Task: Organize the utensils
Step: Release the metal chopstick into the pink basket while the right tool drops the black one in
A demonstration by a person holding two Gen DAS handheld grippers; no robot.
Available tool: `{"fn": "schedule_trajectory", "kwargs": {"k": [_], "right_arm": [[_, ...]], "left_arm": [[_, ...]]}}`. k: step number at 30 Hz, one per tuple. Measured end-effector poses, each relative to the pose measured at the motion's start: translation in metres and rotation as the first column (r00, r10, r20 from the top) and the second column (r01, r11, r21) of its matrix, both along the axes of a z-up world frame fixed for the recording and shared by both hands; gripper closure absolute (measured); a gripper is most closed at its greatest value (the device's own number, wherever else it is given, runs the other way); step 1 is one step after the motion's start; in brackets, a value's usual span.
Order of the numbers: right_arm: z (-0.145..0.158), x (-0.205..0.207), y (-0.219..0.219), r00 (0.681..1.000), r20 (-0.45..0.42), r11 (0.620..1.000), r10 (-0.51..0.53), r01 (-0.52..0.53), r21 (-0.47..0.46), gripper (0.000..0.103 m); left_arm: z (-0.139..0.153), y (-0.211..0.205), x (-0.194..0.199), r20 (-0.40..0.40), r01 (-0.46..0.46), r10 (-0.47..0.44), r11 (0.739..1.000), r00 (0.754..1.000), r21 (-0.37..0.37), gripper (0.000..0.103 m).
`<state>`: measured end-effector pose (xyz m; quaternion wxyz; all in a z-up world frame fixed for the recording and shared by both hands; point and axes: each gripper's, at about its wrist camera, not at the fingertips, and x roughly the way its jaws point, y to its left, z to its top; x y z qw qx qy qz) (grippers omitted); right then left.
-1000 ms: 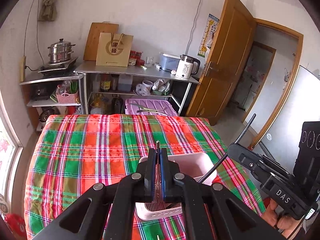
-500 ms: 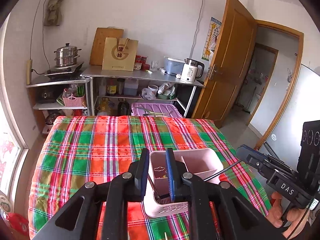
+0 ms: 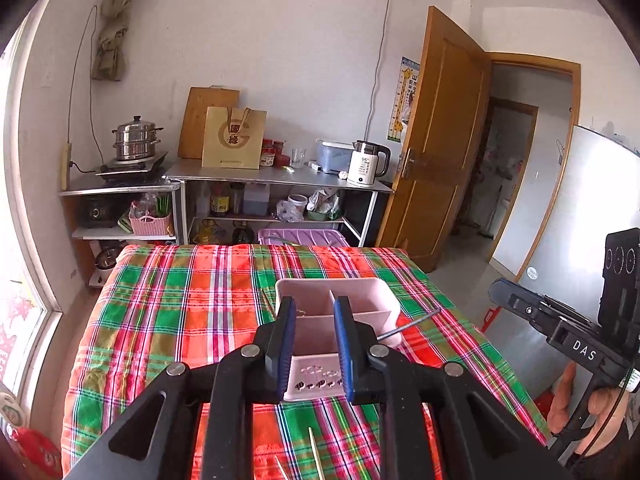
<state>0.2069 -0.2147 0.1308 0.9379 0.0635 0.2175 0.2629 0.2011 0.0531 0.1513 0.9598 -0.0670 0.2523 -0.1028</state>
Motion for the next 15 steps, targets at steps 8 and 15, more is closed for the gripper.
{"fn": "schedule_trajectory", "kwargs": {"k": [8, 15], "right_arm": [[-0.033, -0.035, -0.028, 0.998, -0.052, 0.999, -0.032, 0.031, -0.009, 0.089], [-0.07, -0.043, -0.031, 0.99, -0.135, 0.999, -0.03, 0.027, -0.028, 0.089]], "left_arm": [[-0.043, -0.009, -0.055, -0.025, 0.019, -0.018, 1.0, 1.0, 0.021, 0.084], [-0.09, -0.008, -0.074, -0.118, 0.007, -0.007, 1.0, 0.993, 0.002, 0.084]]}}
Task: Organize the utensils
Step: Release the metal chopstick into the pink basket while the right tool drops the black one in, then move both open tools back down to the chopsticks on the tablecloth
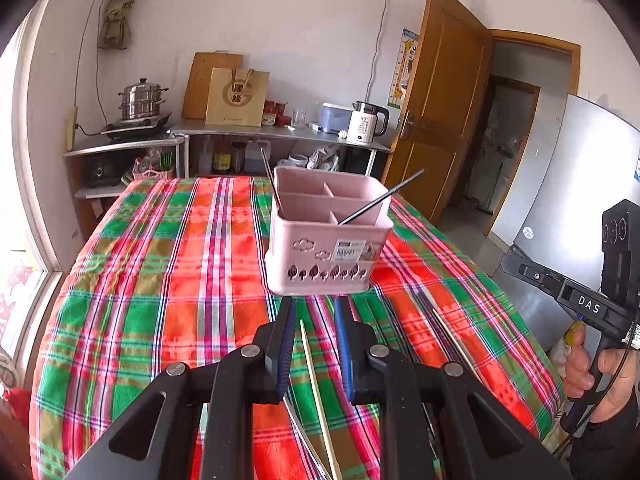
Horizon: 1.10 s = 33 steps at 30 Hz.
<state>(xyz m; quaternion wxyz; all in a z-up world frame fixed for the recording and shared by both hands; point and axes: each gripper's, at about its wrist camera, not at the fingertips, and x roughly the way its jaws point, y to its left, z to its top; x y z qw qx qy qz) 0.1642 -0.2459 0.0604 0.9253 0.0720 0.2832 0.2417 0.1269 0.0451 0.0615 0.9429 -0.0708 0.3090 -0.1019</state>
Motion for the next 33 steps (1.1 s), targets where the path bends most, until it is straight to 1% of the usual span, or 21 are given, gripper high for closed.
{"fn": "schedule_trajectory", "kwargs": {"k": [5, 10, 21, 26, 31, 33], "right_arm": [[-0.015, -0.002, 0.004, 1.0, -0.025, 1.0, 0.016, -0.016, -0.009, 0.089], [-0.023, 0.0, 0.008, 0.999, -0.045, 1.0, 0.026, -0.027, -0.017, 0.089], [-0.043, 0.012, 0.014, 0.994, -0.102, 0.999, 0.028, -0.031, -0.032, 0.089], [-0.048, 0.01, 0.016, 0.994, -0.106, 0.999, 0.0, -0.004, -0.043, 0.089], [-0.045, -0.004, 0.018, 0.997, -0.062, 0.998, -0.057, 0.054, -0.044, 0.089], [-0.045, -0.009, 0.018, 0.997, -0.045, 0.997, -0.069, 0.068, -0.038, 0.089]], "left_arm": [[-0.028, 0.003, -0.001, -0.07, -0.02, 0.02, 1.0, 0.997, -0.002, 0.084], [-0.049, 0.006, 0.007, -0.133, -0.036, 0.034, 0.999, 0.991, -0.008, 0.084], [-0.088, 0.006, 0.029, -0.25, -0.055, 0.054, 0.998, 0.967, 0.002, 0.084], [-0.093, 0.01, 0.031, -0.255, -0.059, 0.054, 0.998, 0.966, -0.013, 0.084], [-0.09, 0.013, 0.025, -0.236, -0.057, 0.052, 0.998, 0.97, -0.013, 0.084], [-0.09, 0.011, 0.021, -0.23, -0.053, 0.053, 0.999, 0.972, 0.008, 0.084]]}}
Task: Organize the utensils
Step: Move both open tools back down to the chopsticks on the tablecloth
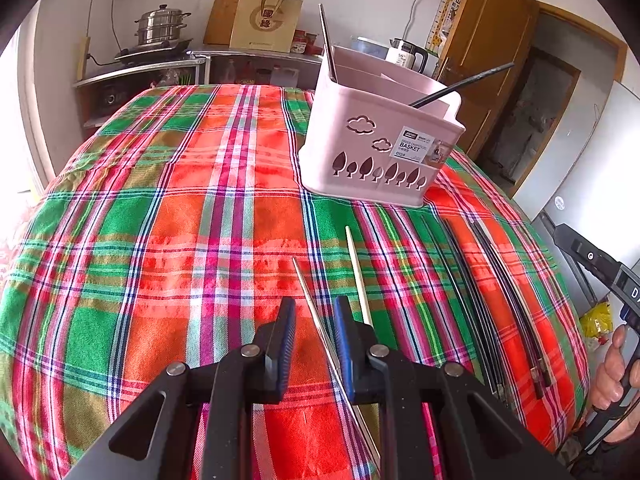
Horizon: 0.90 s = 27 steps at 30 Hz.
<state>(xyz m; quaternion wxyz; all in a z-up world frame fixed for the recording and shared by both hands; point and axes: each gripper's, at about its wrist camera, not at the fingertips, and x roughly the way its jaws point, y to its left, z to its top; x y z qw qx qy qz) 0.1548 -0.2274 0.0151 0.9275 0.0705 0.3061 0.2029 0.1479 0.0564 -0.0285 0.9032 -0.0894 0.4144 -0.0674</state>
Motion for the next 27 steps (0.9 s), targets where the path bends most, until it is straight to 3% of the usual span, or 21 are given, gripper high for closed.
{"fn": "schedule_trajectory", "kwargs": {"k": [6, 14, 22, 27], "right_arm": [[-0.01, -0.007, 0.001, 1.0, -0.001, 1.0, -0.006, 0.006, 0.024, 0.089], [-0.025, -0.013, 0.006, 0.998, -0.019, 0.996, -0.065, 0.066, 0.059, 0.089], [-0.03, -0.014, 0.016, 0.997, -0.011, 0.997, -0.073, 0.073, 0.029, 0.089], [-0.023, -0.018, 0.016, 0.992, 0.04, 0.993, -0.118, 0.118, -0.002, 0.089]], "left_arm": [[0.003, -0.009, -0.01, 0.018, -0.002, 0.001, 0.999, 1.0, 0.048, 0.084], [-0.002, -0.009, -0.004, -0.005, -0.043, 0.043, 0.998, 0.999, 0.053, 0.084], [-0.004, -0.01, 0.001, -0.003, -0.068, 0.069, 0.996, 0.998, 0.054, 0.084], [-0.003, -0.008, 0.002, 0.018, -0.093, 0.093, 0.995, 0.996, 0.041, 0.084]]}}
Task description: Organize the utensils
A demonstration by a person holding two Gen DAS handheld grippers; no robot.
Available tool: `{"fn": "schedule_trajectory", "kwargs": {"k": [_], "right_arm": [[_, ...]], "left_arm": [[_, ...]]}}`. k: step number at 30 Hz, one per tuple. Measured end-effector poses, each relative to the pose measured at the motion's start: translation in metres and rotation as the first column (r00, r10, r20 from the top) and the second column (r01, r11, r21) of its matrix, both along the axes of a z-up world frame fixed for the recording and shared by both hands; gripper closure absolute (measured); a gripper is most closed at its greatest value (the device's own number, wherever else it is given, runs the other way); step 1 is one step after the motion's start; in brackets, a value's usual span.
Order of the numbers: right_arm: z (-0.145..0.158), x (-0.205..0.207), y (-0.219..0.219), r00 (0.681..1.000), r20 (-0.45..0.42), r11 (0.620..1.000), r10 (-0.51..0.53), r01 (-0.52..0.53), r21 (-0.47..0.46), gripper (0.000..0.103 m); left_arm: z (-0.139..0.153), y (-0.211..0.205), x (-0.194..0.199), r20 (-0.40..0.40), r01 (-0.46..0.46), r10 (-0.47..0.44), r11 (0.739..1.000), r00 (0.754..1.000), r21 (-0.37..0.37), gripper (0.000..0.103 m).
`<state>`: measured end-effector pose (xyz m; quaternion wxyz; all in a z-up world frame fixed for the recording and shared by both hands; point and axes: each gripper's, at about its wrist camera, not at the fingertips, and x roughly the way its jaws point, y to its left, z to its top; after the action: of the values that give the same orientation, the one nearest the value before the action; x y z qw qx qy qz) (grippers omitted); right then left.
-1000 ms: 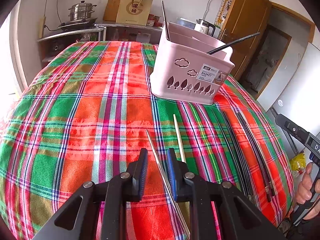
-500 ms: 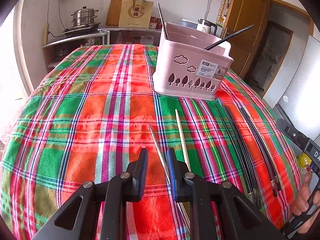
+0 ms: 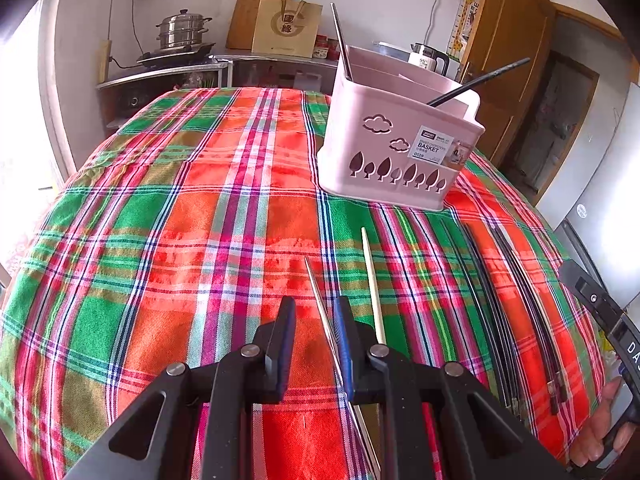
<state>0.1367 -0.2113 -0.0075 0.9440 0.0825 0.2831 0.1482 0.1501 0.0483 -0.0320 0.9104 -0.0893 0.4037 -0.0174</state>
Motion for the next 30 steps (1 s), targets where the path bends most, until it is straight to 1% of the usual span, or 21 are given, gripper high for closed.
{"fn": "schedule_trajectory", "kwargs": {"k": [3, 6, 10, 12, 15, 17, 20, 26, 28, 30], "right_arm": [[0.004, -0.006, -0.001, 0.999, 0.031, 1.0, -0.026, 0.026, -0.016, 0.089], [0.004, -0.009, 0.003, 0.999, 0.035, 1.0, 0.003, -0.002, -0.024, 0.089], [-0.003, 0.001, 0.009, 0.998, -0.006, 0.998, 0.06, -0.06, -0.037, 0.089], [-0.007, 0.008, 0.012, 0.997, -0.028, 0.997, 0.071, -0.072, -0.037, 0.089], [-0.016, 0.022, 0.012, 0.994, -0.071, 0.996, 0.085, -0.087, -0.019, 0.089], [-0.022, 0.032, 0.013, 0.989, -0.102, 0.995, 0.104, -0.104, 0.0, 0.089], [-0.027, 0.044, 0.015, 0.984, -0.128, 0.992, 0.127, -0.125, 0.023, 0.089], [-0.029, 0.056, 0.026, 0.98, -0.149, 0.991, 0.132, -0.132, 0.009, 0.089], [-0.028, 0.055, 0.03, 0.982, -0.146, 0.992, 0.121, -0.125, -0.018, 0.089], [-0.026, 0.052, 0.033, 0.983, -0.151, 0.993, 0.104, -0.11, -0.033, 0.089]], "left_arm": [[0.002, 0.005, -0.004, 0.01, -0.021, 0.021, 1.0, 1.0, 0.003, 0.084], [-0.001, 0.009, -0.005, -0.001, -0.037, 0.037, 0.999, 0.999, -0.02, 0.082], [-0.005, 0.012, -0.005, -0.019, -0.065, 0.064, 0.997, 0.998, -0.032, 0.077], [-0.004, 0.013, -0.005, -0.017, -0.07, 0.069, 0.997, 0.997, -0.037, 0.074], [-0.003, 0.012, -0.002, -0.014, -0.073, 0.072, 0.997, 0.997, -0.032, 0.074], [-0.002, 0.012, 0.0, -0.01, -0.058, 0.058, 0.997, 0.998, -0.048, 0.074], [-0.004, 0.013, 0.004, -0.016, -0.051, 0.05, 0.998, 0.999, -0.042, 0.074], [-0.019, 0.018, 0.016, -0.053, -0.03, 0.025, 0.995, 0.998, -0.097, 0.074], [-0.02, 0.019, 0.016, -0.044, -0.024, 0.019, 0.993, 0.999, -0.114, 0.074], [-0.019, 0.022, 0.015, -0.036, -0.006, 0.0, 0.988, 0.999, -0.155, 0.074]]}}
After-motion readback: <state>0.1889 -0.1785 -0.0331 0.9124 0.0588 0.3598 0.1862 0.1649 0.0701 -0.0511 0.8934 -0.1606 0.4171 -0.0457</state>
